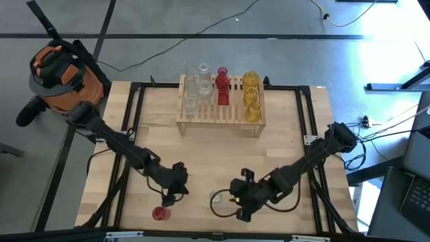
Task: Sort vases onto shelf
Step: Put the transparent vase on the shelf aligned with the other transparent vases
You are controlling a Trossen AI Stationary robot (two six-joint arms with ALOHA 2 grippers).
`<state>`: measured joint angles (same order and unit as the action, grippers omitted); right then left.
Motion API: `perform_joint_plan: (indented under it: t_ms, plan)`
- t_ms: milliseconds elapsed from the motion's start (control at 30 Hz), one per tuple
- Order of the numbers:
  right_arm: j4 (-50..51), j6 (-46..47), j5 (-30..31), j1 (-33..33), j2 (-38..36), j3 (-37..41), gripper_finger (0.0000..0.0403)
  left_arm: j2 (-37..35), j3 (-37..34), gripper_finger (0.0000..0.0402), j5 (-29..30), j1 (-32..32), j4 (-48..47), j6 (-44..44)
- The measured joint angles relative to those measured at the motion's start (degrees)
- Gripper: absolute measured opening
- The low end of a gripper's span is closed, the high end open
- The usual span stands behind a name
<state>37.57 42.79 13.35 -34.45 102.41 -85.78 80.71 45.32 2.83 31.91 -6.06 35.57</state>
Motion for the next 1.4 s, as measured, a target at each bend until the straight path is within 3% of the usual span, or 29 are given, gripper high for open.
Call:
perform_joint_plan:
  t_ms: [300,500,667,933,1100,1267,1400]
  plan:
    - [-18.41,0.43,0.68,-1.84,0.06,13.75,0.0222,8.66,0.00,0.0000,5.50,-1.58,10.04,-0.37]
    - [-30.91,-0.32,4.54,1.66,0.07,20.76,0.0282,13.43,0.00,0.0000,5.52,-3.18,17.23,-0.35]
    - [-37.56,-7.54,-0.44,4.76,0.93,22.03,0.0286,16.53,0.00,0.0000,5.44,-4.61,24.15,0.10]
    - [-40.66,-13.21,-8.48,4.23,2.70,22.01,0.0269,16.96,0.15,0.0000,1.09,-6.44,20.45,7.07]
    - [-42.53,-13.28,-7.75,3.58,3.82,21.92,0.0269,17.11,0.09,0.0000,-4.91,-5.73,13.25,15.68]
    - [-45.96,-13.19,-5.66,3.74,6.21,22.01,0.0269,17.55,0.12,0.0000,-9.86,-6.01,19.14,18.15]
    - [-48.62,-13.30,-2.29,3.84,7.38,21.97,0.0269,17.90,0.08,0.0000,-8.31,-7.19,23.38,18.24]
